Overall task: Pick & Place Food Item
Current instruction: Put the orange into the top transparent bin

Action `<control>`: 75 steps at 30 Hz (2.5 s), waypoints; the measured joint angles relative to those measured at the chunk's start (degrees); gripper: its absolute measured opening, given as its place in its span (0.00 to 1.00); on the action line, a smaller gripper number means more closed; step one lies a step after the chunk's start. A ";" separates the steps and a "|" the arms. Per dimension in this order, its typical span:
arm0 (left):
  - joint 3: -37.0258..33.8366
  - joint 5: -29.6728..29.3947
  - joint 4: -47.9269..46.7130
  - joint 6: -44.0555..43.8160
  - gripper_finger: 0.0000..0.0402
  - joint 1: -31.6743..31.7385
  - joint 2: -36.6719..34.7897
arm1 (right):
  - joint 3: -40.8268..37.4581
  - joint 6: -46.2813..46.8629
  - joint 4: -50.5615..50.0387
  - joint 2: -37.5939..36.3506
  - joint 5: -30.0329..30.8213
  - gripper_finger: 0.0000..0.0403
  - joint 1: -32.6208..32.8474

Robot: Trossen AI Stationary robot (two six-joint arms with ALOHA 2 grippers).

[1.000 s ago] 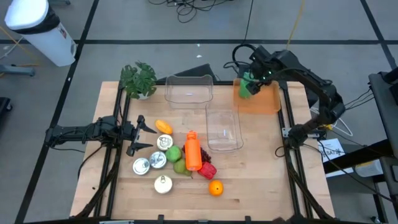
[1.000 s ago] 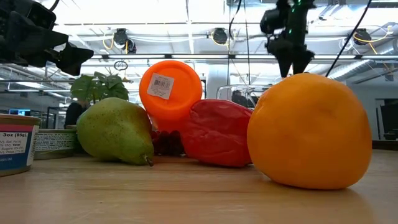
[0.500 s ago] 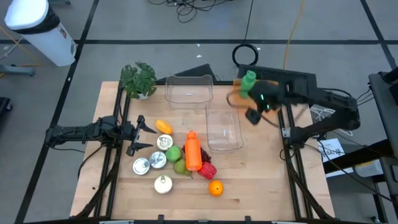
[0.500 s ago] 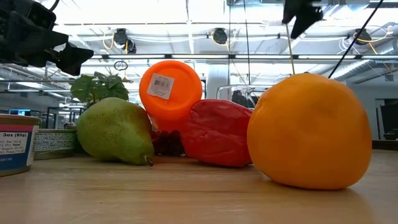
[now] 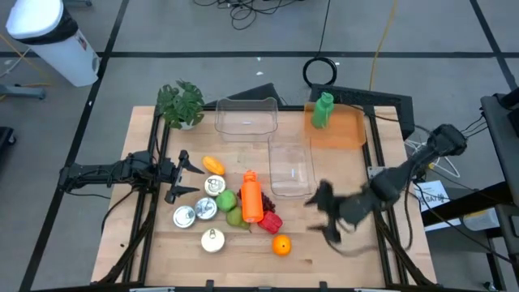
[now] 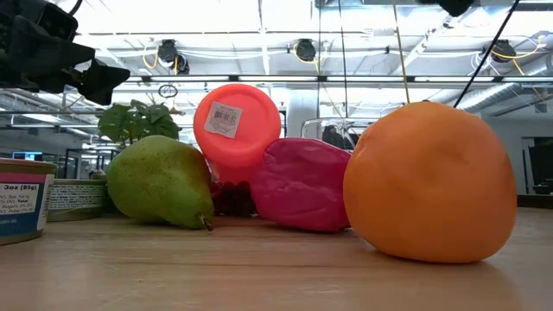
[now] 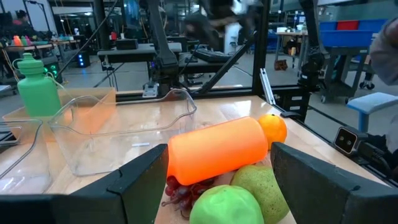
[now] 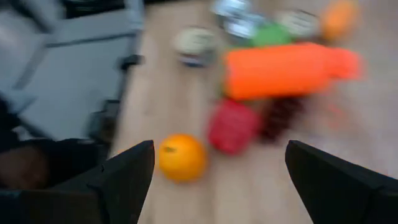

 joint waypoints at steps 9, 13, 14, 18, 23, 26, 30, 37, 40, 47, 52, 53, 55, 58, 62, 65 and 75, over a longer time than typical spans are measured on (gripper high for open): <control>0.00 0.02 -0.02 0.00 0.73 0.00 0.02 | -5.04 -2.15 20.77 15.04 0.04 0.86 4.54; 0.00 0.03 -0.02 0.00 0.73 0.00 0.02 | -1.04 -7.42 20.80 22.86 -2.19 0.86 3.70; 0.00 0.01 0.02 0.00 0.73 0.00 0.02 | -0.40 -8.08 20.93 24.20 -3.32 0.86 3.45; 0.00 0.00 0.01 0.00 0.73 0.00 0.01 | 0.22 -8.39 19.95 26.68 -5.76 0.86 1.95; 0.00 0.02 0.00 0.00 0.73 0.00 0.02 | 0.15 -6.47 17.61 26.94 -5.80 0.86 0.09; 0.00 0.02 0.00 0.00 0.73 0.00 0.02 | -0.22 -6.83 18.79 27.05 -5.86 0.86 -0.57; 0.00 0.02 0.00 0.00 0.73 0.00 0.02 | -0.31 -6.67 19.15 27.10 -5.88 0.86 -0.66; 0.00 0.02 0.00 0.00 0.73 0.00 0.02 | -0.33 -6.22 21.76 27.39 -5.76 0.86 0.63; 0.00 0.02 -0.01 0.00 0.73 0.00 0.02 | -0.34 -6.14 23.46 29.40 -5.57 0.86 0.64; 0.00 0.02 0.00 0.00 0.73 0.00 0.02 | -0.37 -10.90 30.66 34.78 -2.23 0.86 0.59; 0.00 0.02 -0.01 0.00 0.73 0.00 0.01 | -0.37 -8.95 30.50 35.15 1.68 0.85 0.47; 0.00 0.02 -0.02 0.00 0.73 0.00 0.01 | -0.37 -8.12 30.39 35.15 1.84 0.84 0.47; 0.00 0.02 0.00 0.01 0.73 0.00 0.01 | -0.37 -5.90 30.36 35.12 1.75 0.80 0.49; 0.00 0.02 0.00 0.00 0.73 0.00 0.02 | -0.35 -2.54 29.60 35.09 1.77 0.72 0.54; 0.00 0.02 0.00 0.00 0.73 0.00 0.02 | -0.27 1.37 28.16 35.02 2.10 0.60 0.94; 0.00 0.02 0.00 0.00 0.73 0.00 0.01 | -0.27 3.55 28.26 35.02 2.14 0.59 1.17; 0.00 0.01 -0.01 0.00 0.73 0.00 0.02 | -0.44 -0.12 30.61 27.42 7.83 0.59 4.66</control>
